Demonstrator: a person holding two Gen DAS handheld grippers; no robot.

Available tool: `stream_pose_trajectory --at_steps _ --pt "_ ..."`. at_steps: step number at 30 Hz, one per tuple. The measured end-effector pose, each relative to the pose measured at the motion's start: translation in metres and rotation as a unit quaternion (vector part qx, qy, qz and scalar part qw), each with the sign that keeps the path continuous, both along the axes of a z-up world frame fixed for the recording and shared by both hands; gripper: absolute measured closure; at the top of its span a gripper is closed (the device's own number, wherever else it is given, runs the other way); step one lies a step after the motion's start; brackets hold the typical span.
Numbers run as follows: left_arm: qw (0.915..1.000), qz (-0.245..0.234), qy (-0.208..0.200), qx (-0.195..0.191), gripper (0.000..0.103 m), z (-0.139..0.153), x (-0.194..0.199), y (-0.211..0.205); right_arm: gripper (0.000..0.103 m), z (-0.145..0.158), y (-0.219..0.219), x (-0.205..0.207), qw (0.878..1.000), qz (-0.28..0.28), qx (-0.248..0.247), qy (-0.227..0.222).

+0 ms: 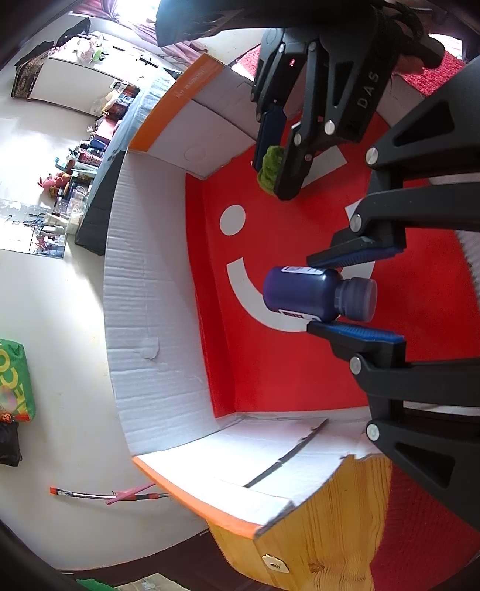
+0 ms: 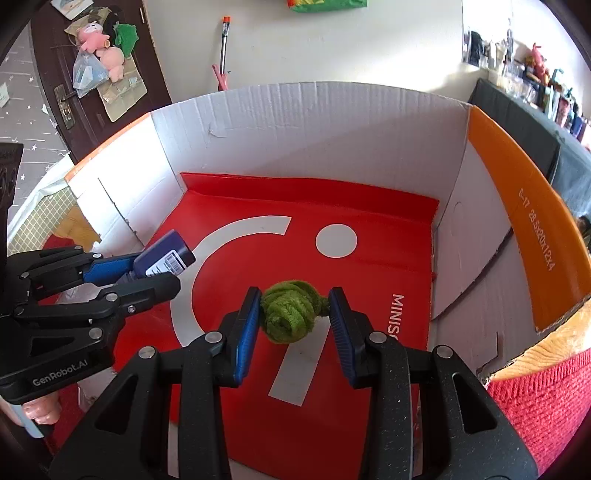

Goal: Organize objects
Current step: 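Carry the blue bottle and green yarn ball into the box with both tools, then lower the yarn ball and open the right tool while the left tool releases the bottle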

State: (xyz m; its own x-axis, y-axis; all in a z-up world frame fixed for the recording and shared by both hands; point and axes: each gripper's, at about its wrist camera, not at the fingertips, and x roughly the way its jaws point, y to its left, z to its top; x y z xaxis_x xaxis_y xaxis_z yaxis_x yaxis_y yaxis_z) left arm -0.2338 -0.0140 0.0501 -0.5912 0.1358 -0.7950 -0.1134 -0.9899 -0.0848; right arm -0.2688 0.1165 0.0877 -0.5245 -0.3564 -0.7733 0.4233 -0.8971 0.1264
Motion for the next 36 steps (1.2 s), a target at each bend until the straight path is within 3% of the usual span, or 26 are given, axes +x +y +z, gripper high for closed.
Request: stream_pose_trajectory --at_steps 6,21,36 --pt "0.9999 0.001 -0.015 -0.002 0.073 -0.01 -0.006 0.004 0.068 -0.001 0.005 -0.001 1.0 0.003 0.01 -0.025" --pt "0.9995 0.017 -0.027 -0.003 0.073 -0.02 -0.014 0.002 0.067 -0.01 0.003 0.0 0.999 -0.013 0.033 -0.04" --pt "0.9994 0.019 -0.029 0.003 0.073 -0.02 -0.017 0.001 0.065 -0.01 0.01 0.002 0.999 -0.018 0.015 -0.047"
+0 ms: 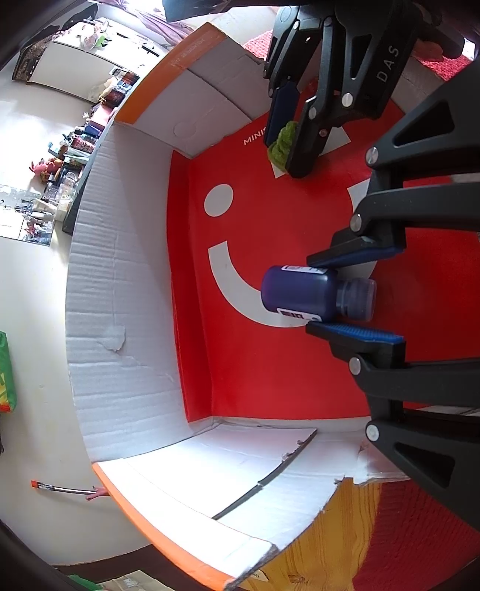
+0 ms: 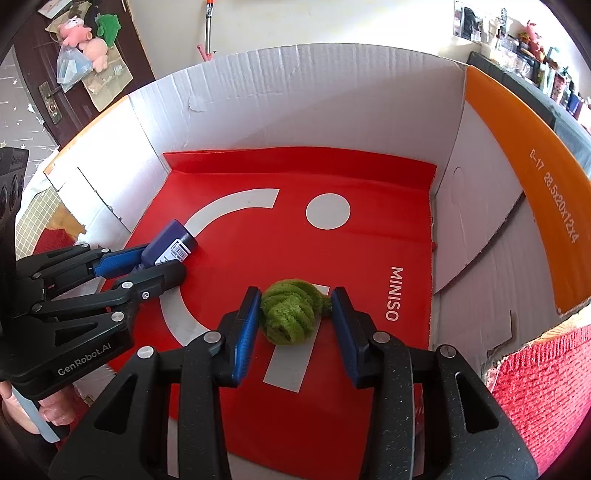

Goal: Organize objects
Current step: 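Lower the yarn ball and open the right tool while the left tool releases the bottle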

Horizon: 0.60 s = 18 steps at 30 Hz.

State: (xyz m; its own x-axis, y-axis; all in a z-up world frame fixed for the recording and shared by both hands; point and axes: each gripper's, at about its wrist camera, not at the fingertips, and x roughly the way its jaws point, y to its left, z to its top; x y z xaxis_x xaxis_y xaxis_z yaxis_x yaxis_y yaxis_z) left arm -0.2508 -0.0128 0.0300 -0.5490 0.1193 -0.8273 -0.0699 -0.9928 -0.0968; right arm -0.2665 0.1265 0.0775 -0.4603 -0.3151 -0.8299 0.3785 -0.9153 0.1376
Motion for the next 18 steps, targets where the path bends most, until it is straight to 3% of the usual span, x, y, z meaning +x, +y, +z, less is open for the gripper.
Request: stream_pose_trajectory --at_steps 5,10,18 --pt "1.0 -0.002 0.0 0.0 0.07 0.0003 0.0 0.0004 0.063 0.0 0.002 0.0003 1.0 -0.001 -0.002 0.0" --pt "1.0 -0.003 0.004 -0.005 0.06 -0.0009 0.002 0.0037 0.059 0.0028 0.0036 0.0023 1.0 -0.003 -0.006 0.003" --pt "1.0 0.0 0.007 -0.004 0.059 0.0001 0.0039 0.0024 0.055 0.0045 0.0033 0.0059 1.0 -0.004 -0.008 0.013"
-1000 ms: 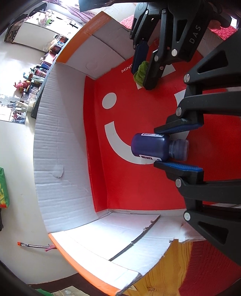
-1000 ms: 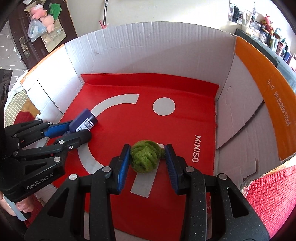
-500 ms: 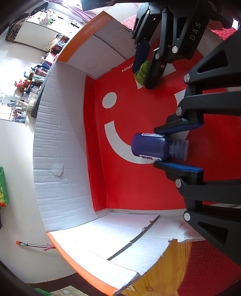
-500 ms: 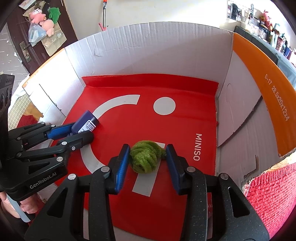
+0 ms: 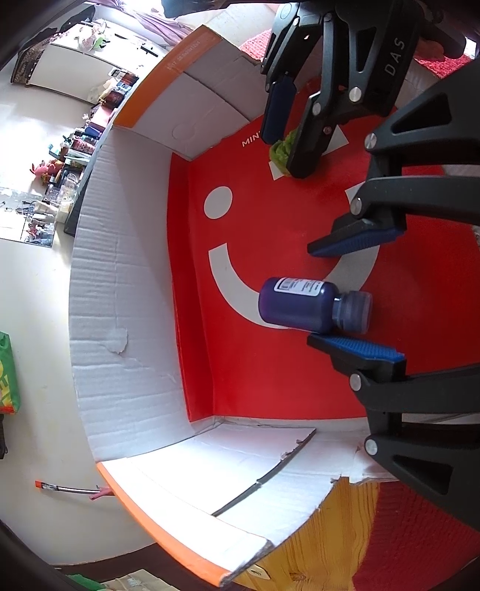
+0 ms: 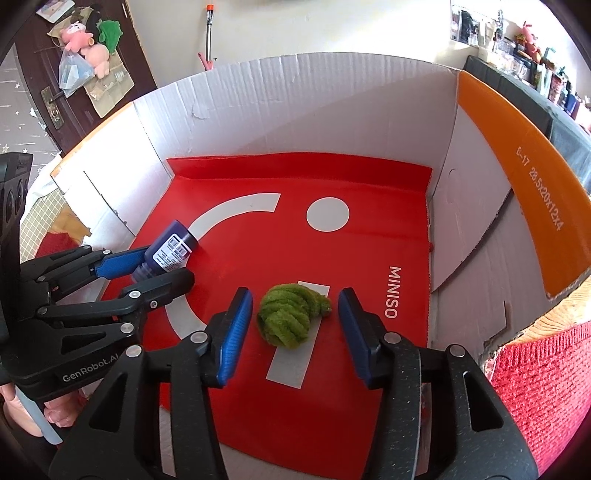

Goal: Organize objects
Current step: 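Lower the yarn ball and open the right tool while the left tool releases the bottle, then withdraw both tools from the box back toward the remaining items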

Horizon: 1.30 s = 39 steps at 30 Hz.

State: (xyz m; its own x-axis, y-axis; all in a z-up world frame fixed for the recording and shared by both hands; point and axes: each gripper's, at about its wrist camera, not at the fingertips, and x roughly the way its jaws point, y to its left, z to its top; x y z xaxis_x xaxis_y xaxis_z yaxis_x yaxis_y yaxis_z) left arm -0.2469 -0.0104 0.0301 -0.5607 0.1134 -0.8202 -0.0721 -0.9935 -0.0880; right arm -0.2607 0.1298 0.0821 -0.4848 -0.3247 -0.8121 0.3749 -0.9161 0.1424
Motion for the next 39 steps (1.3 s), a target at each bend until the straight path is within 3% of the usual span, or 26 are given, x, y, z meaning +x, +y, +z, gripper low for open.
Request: stream_pose_trajectory --at_steps 17,27,30,39 --pt "0.9998 0.004 0.02 -0.006 0.051 0.012 0.013 -0.007 0.041 0.007 -0.003 0.011 1.0 0.002 -0.01 0.018" --pt "0.9993 0.005 0.036 -0.014 0.037 0.024 0.025 -0.004 0.037 0.014 -0.004 0.021 0.999 -0.001 -0.015 0.031" --pt "0.9991 0.006 0.04 -0.016 0.035 0.026 0.027 -0.002 0.028 0.017 -0.003 0.025 0.999 -0.004 -0.015 0.037" --pt "0.9984 0.011 0.05 -0.022 0.029 0.031 0.041 0.0 0.027 0.022 0.001 0.037 0.999 -0.008 -0.022 0.046"
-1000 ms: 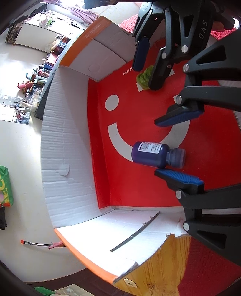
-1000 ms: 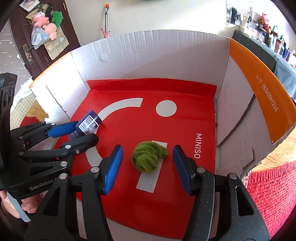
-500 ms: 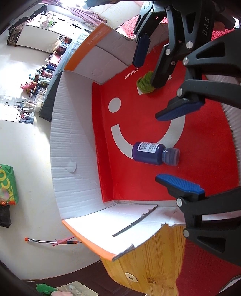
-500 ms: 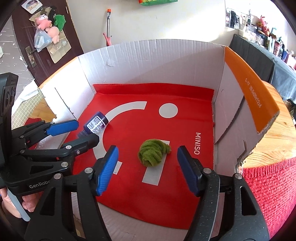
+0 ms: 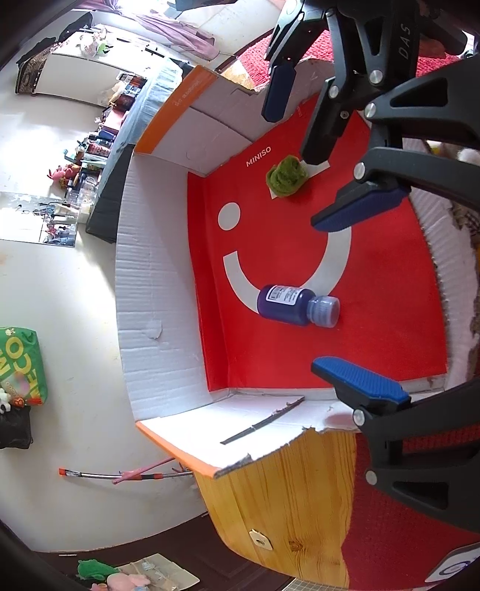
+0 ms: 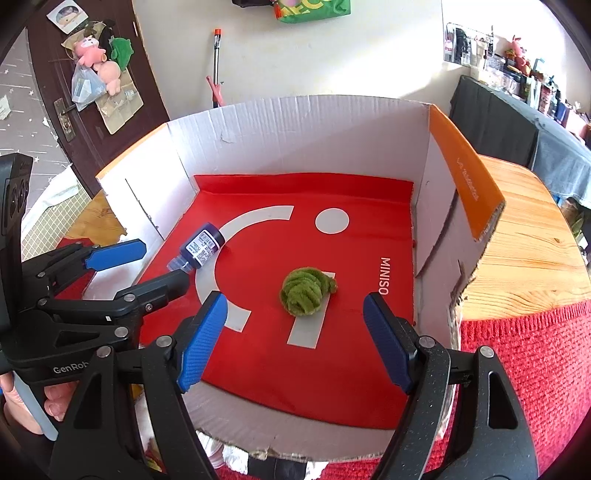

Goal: Organize objects
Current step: 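Withdraw both tools from the box back toward the remaining items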

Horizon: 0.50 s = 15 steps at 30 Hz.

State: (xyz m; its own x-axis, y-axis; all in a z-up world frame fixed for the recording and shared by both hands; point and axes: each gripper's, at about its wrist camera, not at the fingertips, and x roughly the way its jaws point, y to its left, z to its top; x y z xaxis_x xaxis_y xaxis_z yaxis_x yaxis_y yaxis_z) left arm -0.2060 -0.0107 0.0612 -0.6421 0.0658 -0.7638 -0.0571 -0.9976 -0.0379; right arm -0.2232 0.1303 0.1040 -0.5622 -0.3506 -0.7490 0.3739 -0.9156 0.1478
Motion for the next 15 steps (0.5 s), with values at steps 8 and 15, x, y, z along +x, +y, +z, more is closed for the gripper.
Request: stream_pose_trajectory --at_steps 8,15 --pt "1.0 0.006 0.004 0.002 0.024 0.003 0.011 -0.002 0.024 0.002 0.002 0.01 1.0 0.0 -0.004 0.006" --pt "0.9999 0.009 0.009 0.0 0.019 0.005 0.022 -0.003 0.021 0.007 0.005 0.02 1.0 -0.004 -0.008 0.014"
